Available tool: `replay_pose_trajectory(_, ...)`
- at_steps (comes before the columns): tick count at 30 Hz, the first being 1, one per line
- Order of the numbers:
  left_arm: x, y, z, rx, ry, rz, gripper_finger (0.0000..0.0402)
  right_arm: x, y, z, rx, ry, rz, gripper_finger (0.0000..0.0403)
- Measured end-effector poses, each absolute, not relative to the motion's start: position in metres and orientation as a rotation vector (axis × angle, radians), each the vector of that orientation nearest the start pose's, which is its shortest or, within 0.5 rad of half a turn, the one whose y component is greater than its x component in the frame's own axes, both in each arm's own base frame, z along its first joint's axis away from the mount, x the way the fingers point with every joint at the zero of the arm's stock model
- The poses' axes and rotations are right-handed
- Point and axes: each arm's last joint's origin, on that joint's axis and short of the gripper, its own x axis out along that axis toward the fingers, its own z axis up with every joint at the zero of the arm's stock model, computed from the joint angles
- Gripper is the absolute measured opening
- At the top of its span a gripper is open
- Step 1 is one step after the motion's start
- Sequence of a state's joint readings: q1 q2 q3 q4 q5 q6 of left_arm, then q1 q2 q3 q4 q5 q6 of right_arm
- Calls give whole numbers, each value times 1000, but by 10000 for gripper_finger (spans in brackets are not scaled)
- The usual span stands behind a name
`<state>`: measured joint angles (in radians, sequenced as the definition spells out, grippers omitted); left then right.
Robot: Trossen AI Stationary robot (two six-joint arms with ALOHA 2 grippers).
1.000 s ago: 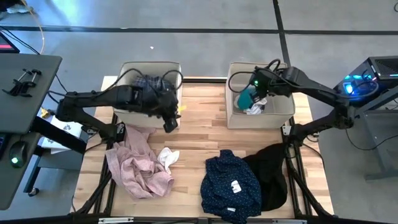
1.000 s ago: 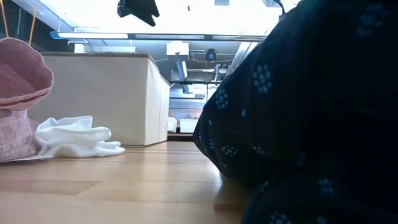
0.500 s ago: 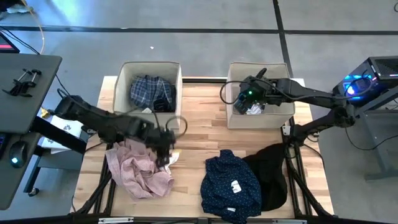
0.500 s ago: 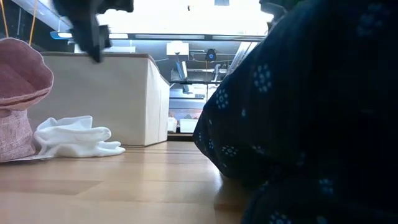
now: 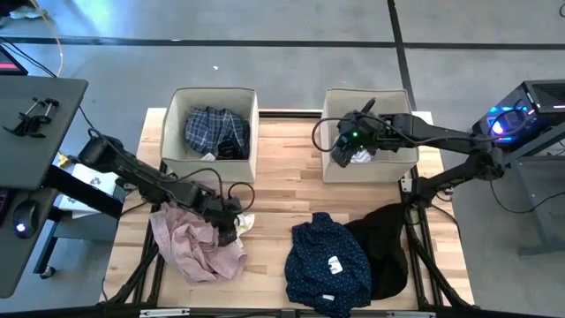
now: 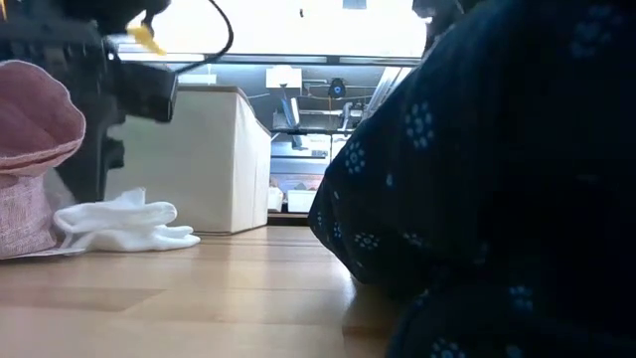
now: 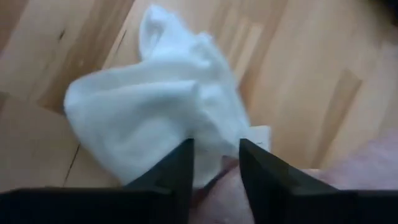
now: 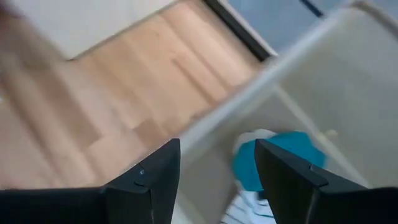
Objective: Sort clothes
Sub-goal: Put the white cloth into the right laundry organizer
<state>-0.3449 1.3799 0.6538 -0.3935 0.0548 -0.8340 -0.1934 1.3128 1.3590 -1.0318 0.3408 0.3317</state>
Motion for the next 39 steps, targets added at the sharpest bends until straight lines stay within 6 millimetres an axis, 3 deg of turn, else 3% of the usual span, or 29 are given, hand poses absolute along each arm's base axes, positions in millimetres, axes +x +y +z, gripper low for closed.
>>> replay_pose_trajectory(4, 221, -75, 147, -544, 1211, 151, 23, 250, -42, 354, 242, 843, -526, 194)
replay_pose_trajectory(8, 232, -69, 156, -517, 1166, 120, 11, 260, -24, 361, 225, 758, -367, 194)
replay_pose_trajectory(11, 250, -66, 182, -485, 1071, 59, 2, 267, -13, 367, 208, 689, -265, 194)
replay_pose_trajectory(17, 288, -52, 253, -332, 817, 11, 1, 275, 1, 372, 209, 623, -82, 194)
replay_pose_trajectory(26, 306, -20, 335, -114, 603, 43, 0, 291, 9, 368, 208, 591, 29, 194)
replay_pose_trajectory(33, 309, -6, 374, -57, 467, 67, 0, 305, 9, 364, 172, 547, 32, 194)
replay_pose_trajectory(39, 310, -6, 386, -35, 402, 58, 0, 311, 6, 362, 97, 521, -67, 194)
